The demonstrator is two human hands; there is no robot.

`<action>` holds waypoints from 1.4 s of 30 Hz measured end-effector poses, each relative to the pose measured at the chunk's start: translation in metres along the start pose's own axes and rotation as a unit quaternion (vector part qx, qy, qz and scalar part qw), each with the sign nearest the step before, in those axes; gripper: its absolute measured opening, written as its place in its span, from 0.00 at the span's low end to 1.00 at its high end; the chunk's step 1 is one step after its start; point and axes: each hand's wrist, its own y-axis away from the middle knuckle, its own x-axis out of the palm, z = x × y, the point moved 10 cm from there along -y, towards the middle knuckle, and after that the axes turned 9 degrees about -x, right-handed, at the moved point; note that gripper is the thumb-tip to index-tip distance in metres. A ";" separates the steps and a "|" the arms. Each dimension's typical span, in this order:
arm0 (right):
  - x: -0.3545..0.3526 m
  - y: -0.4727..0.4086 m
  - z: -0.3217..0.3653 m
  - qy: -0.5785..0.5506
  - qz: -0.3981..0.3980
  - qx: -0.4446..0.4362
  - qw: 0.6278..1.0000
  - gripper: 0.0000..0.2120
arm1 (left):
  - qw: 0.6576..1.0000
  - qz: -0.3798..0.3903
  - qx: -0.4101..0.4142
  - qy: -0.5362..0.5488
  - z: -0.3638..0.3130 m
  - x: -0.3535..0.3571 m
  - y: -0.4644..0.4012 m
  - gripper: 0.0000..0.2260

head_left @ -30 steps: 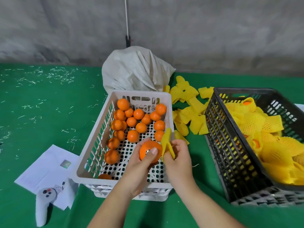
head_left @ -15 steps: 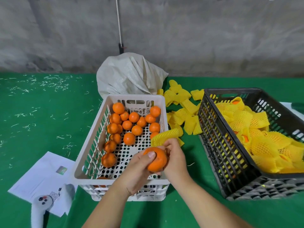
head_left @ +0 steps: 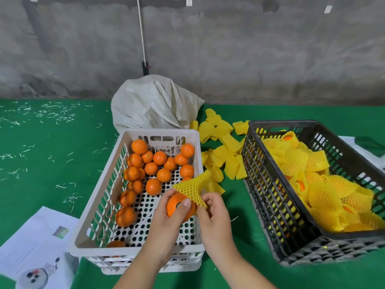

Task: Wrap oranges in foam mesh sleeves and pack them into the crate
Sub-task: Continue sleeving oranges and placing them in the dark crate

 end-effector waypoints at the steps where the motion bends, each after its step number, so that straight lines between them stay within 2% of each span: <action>1: 0.002 0.003 -0.002 0.006 0.001 -0.002 1.000 0.11 | 1.000 -0.010 0.004 0.001 0.000 -0.001 -0.001 0.23; 5: 0.013 0.012 -0.002 0.063 0.016 -0.028 0.997 0.17 | 0.999 -0.024 0.009 0.023 0.003 -0.007 -0.003 0.25; 9: 0.011 0.008 -0.002 0.075 -0.002 -0.033 0.997 0.20 | 0.998 0.057 -0.001 0.003 0.011 0.001 -0.003 0.36; 11: 0.009 0.007 -0.003 0.076 -0.011 -0.032 0.997 0.18 | 0.998 0.058 0.001 -0.016 0.010 0.001 -0.004 0.35; 13: 0.006 0.006 -0.006 0.066 -0.021 -0.025 0.997 0.15 | 0.998 0.056 0.016 -0.016 0.006 0.003 -0.006 0.29; 15: 0.005 0.007 -0.010 0.055 -0.023 -0.016 0.998 0.13 | 0.999 0.037 0.019 -0.011 0.005 0.003 -0.006 0.26; 20: 0.006 0.009 -0.008 0.045 -0.012 -0.042 0.998 0.06 | 0.998 -0.052 0.010 0.019 0.005 -0.009 -0.007 0.25; 25: 0.010 0.013 0.003 0.045 -0.007 -0.066 0.997 0.08 | 0.993 -0.116 0.011 -0.011 0.001 -0.012 -0.002 0.25; 27: 0.009 0.012 0.006 0.026 -0.006 -0.067 0.997 0.07 | 0.997 -0.071 0.005 -0.037 0.001 -0.005 -0.002 0.27; 29: 0.004 0.007 0.012 0.029 -0.009 -0.074 0.997 0.07 | 0.999 0.010 -0.013 -0.042 0.005 0.005 -0.001 0.30; 31: 0.000 0.001 0.022 0.055 0.001 -0.098 0.994 0.07 | 0.997 0.064 -0.011 -0.030 0.006 0.008 0.000 0.30; 33: 0.001 -0.003 0.035 0.085 0.025 -0.132 0.987 0.08 | 0.997 0.072 0.014 -0.020 0.003 0.008 0.002 0.28; 38: -0.005 -0.005 0.069 0.157 0.052 -0.227 0.960 0.08 | 0.998 -0.002 0.050 -0.032 -0.005 0.008 0.006 0.22; 42: -0.006 0.005 0.097 0.253 0.043 -0.332 0.908 0.06 | 0.997 -0.040 0.068 -0.025 -0.009 0.002 0.006 0.15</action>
